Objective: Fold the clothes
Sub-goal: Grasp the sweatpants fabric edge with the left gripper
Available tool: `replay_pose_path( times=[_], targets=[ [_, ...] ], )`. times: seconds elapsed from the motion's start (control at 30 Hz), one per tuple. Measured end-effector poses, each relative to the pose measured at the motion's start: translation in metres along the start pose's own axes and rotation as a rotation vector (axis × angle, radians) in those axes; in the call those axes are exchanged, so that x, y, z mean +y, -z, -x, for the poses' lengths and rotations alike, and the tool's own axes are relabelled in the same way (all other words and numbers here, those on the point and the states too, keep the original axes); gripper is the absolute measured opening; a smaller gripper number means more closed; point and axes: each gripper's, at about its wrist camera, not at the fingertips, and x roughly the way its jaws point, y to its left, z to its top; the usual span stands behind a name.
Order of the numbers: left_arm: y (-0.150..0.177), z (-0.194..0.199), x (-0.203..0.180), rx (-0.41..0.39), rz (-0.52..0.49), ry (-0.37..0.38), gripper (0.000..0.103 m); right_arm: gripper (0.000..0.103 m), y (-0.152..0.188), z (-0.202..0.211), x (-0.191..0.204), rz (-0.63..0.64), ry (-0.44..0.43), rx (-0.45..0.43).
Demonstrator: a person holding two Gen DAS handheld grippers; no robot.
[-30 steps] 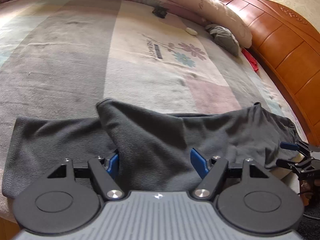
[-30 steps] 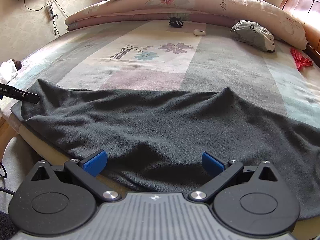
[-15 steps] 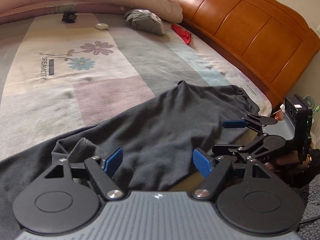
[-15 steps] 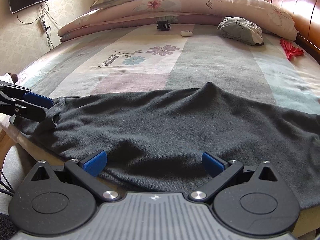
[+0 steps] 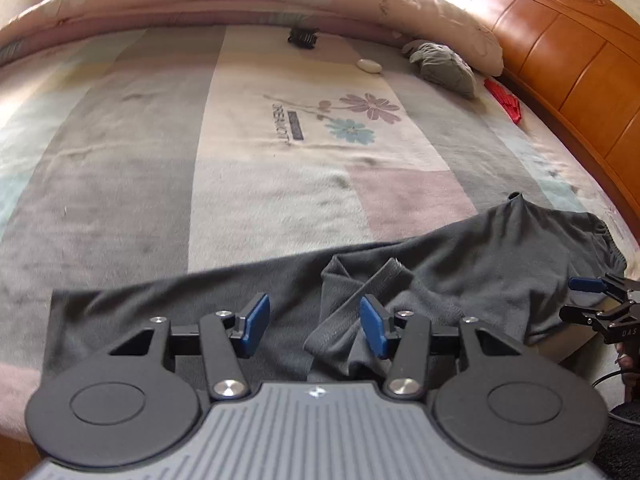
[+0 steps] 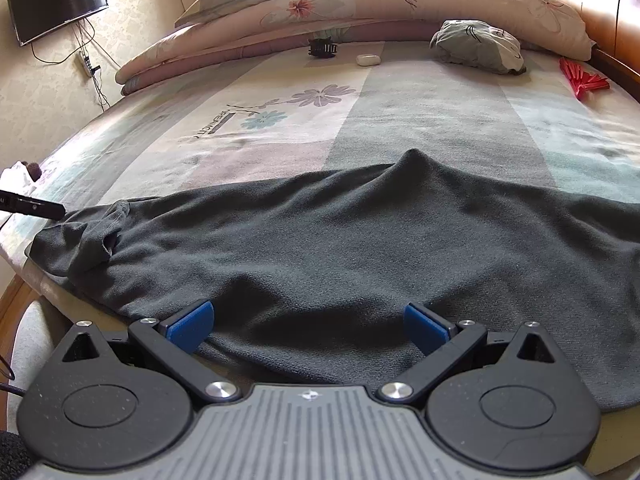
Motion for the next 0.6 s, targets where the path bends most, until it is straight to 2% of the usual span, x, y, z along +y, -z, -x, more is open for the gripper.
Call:
replay_pose_path(
  times=[0.07,0.43,0.53,0.6],
  targets=[
    [0.007,-0.003,0.0,0.014,0.037,0.056,0.05,0.103,-0.001,0.0,0.001,0.001,0.004,0.002],
    [0.029,-0.001,-0.011,0.056,0.11,0.184,0.051,0.103,0.0,-0.004,0.006,0.017,0.011,0.019],
    [0.03,-0.007,-0.007,0.072,0.16,0.264,0.052,0.103,0.0,-0.004,0.012,0.036,0.003,0.021],
    [0.028,-0.014,-0.003,0.066,0.17,0.288,0.054,0.103,0.0,-0.003,0.014,0.041,0.005,0.021]
  ],
)
